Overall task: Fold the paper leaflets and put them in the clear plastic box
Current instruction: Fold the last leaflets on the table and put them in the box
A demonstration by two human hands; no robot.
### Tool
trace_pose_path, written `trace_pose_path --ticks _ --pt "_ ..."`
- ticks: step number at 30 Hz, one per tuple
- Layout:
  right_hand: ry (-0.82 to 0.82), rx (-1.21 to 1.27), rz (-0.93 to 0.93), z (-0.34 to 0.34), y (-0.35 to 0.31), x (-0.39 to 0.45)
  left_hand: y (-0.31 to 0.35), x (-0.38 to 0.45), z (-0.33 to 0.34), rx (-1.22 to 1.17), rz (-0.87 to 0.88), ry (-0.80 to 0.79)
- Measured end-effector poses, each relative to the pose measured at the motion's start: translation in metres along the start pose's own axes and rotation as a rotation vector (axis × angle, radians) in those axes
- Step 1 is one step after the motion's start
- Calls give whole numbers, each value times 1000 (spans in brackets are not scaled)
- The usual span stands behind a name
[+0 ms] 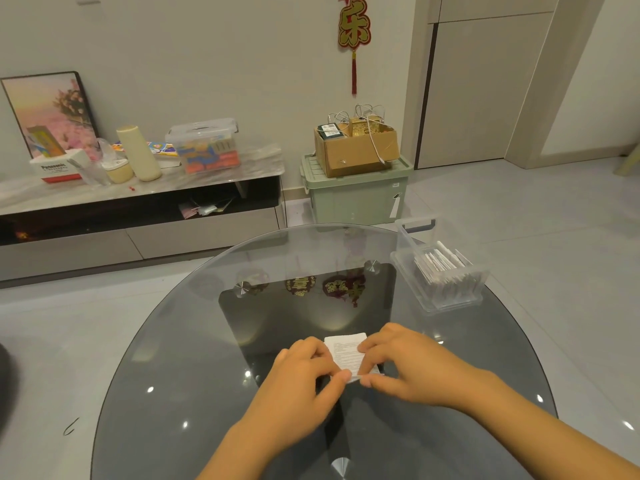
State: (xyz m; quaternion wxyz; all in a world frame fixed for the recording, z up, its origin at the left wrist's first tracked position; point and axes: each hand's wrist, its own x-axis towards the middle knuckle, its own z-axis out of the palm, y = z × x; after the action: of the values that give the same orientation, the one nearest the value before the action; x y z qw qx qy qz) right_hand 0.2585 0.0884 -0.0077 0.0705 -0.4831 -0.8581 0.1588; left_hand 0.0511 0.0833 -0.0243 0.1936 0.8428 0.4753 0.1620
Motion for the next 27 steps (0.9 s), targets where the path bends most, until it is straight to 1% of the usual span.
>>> trace_pose_path --ticks 3,5,7,10,14,18,20,22,25,27 --pt "18 92 44 2 3 1 -2 1 3 -75 -5 -2" --pt "73 134 89 4 4 2 -1 2 4 -31 4 25" --pt "125 146 120 8 2 4 2 2 6 11 -4 66" --pt "173 182 161 17 1 8 4 3 12 -4 -43 152" --pt "214 220 174 30 2 15 6 4 18 -49 -93 124" --pt "267 212 195 34 2 18 0 4 25 23 -69 170" --pt "303 188 188 33 3 19 -6 4 29 119 1 223" --pt "272 114 141 29 3 19 -9 4 30 150 60 254" --pt "138 14 71 22 4 17 -10 5 30 221 91 261" --pt "85 -13 46 18 5 14 -11 6 30 290 137 283"
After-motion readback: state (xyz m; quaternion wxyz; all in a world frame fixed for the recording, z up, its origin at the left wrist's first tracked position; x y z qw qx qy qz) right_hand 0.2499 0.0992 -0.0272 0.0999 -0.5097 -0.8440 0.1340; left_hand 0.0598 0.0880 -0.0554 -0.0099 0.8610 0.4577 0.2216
